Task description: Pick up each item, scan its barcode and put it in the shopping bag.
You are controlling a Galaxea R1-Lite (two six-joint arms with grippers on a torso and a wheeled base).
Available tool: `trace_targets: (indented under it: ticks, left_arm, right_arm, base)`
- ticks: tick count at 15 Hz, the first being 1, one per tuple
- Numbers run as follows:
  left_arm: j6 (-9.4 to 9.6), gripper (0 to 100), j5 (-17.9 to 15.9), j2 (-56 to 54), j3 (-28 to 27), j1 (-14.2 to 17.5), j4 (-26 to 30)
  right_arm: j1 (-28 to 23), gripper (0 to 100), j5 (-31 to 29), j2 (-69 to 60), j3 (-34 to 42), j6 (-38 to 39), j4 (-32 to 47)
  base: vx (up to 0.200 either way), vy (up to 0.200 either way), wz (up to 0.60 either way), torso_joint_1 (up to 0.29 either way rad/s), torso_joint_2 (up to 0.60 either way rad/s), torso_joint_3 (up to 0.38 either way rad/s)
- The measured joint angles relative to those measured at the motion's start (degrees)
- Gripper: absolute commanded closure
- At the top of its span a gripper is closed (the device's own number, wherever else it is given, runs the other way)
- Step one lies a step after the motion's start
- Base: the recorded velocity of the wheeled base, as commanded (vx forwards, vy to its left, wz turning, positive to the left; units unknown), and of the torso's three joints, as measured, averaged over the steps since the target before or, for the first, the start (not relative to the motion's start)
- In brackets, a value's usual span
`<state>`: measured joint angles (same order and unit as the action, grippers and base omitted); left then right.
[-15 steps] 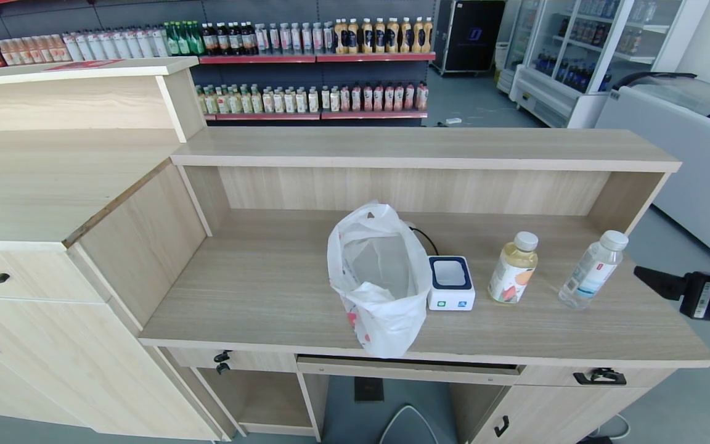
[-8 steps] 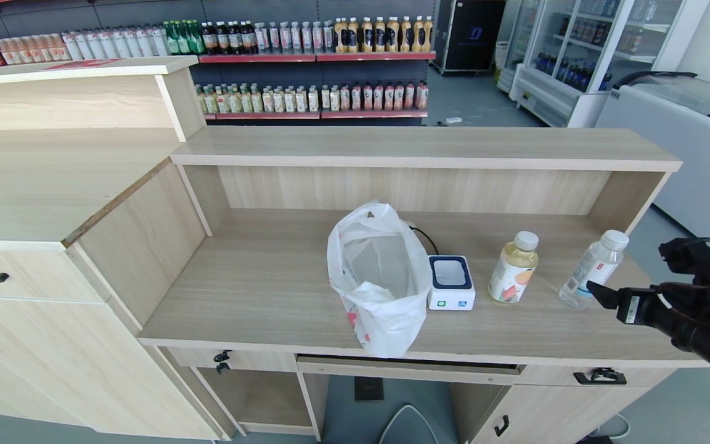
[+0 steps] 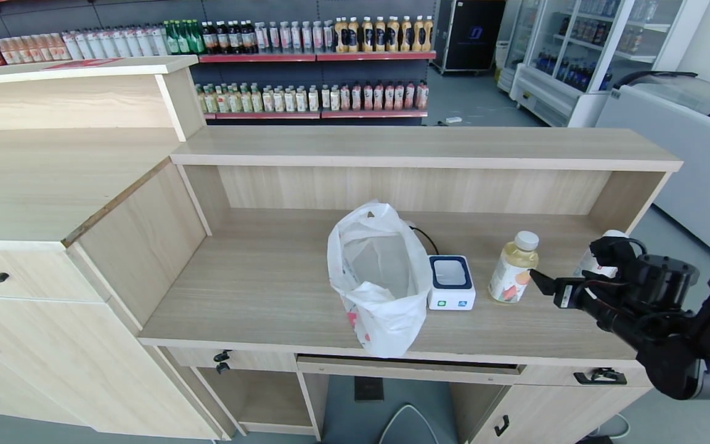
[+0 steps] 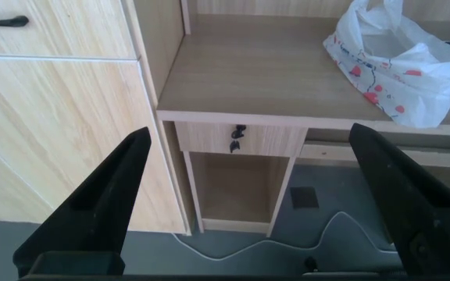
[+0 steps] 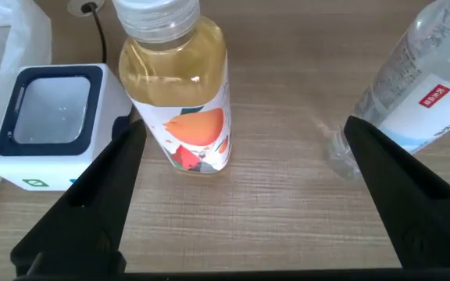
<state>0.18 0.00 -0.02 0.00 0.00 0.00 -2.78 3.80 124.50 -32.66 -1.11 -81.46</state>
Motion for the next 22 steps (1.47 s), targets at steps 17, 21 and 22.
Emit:
trace_targets:
  ticks: [17,21,22]
  left_arm:
    - [0.0,0,0.0,0.0,0.0,0.0,0.0]
    - [0.0,0,0.0,0.0,0.0,0.0,0.0]
    - [0.0,0,0.0,0.0,0.0,0.0,0.0]
  right_arm:
    - [4.7,0,0.3,14.5,-17.2,-0.7,0.7]
    - [5.3,0,0.2,16.3,-19.6,-0.7,0.6]
    - [5.3,0,0.2,16.6,-20.3,-0.8,0.7]
  base:
    - [0.0,0.0,0.0,0.0,0.0,0.0]
    - [0.0,0.0,0.0,0.0,0.0,0.0]
    - [0.0,0.0,0.0,0.0,0.0,0.0]
